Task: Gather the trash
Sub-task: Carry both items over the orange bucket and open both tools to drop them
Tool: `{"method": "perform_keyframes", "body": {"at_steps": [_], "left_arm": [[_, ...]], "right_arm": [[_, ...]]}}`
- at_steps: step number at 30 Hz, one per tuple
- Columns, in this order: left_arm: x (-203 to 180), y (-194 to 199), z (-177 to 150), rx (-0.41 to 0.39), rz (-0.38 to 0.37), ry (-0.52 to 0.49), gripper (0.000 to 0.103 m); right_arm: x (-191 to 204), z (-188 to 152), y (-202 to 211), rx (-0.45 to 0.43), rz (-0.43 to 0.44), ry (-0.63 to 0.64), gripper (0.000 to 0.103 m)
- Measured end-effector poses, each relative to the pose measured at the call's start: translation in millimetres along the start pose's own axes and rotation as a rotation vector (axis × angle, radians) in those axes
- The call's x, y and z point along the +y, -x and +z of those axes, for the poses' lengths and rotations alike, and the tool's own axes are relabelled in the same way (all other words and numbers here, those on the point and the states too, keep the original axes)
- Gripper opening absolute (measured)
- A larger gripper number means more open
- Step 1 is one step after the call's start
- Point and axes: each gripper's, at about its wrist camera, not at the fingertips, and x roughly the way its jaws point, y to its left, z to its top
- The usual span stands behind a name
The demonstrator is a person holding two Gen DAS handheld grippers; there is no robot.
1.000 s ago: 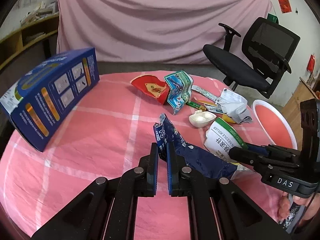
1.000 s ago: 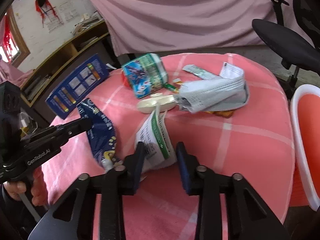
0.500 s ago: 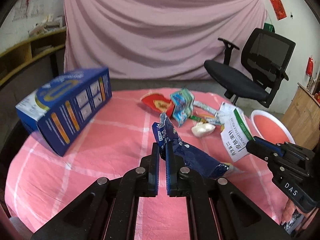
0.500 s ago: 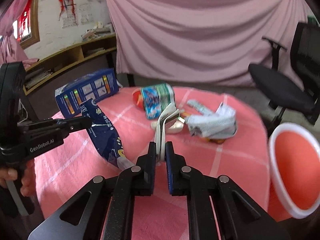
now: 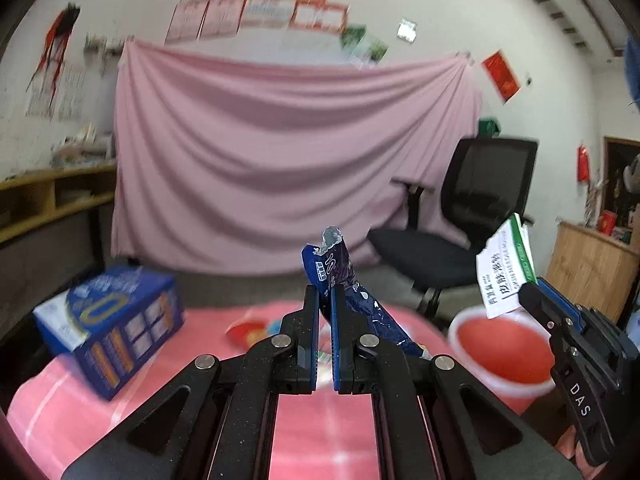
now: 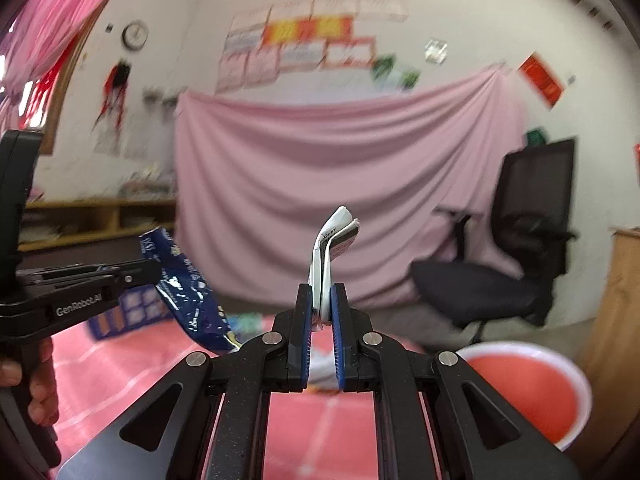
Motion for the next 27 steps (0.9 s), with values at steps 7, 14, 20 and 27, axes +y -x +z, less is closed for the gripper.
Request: {"method": "perform_keyframes", "body": {"at_steps": [7,14,20,27], "left_arm": [[-65,-23,21,-0.157,-0.133,-0.009,0.003],[-131,-69,27,-0.127,-0.234,-0.045,0.003],[-184,-129,13,0.039,-0.302,-0.066,0.003],[-217,-189,-9,0.246,-0.298,-0.071,0.003]], "right_arm": [[-47,13,10,-0.148,-0.205,0.021,0.007],[-104,-5,5,-0.115,-0.332,-0.040,0.008],[-144,-28,-1,-0.013,-0.394,-0.097,0.008],[-170,-55,-19,0.184,-0.414,-0.189,0.009]]}}
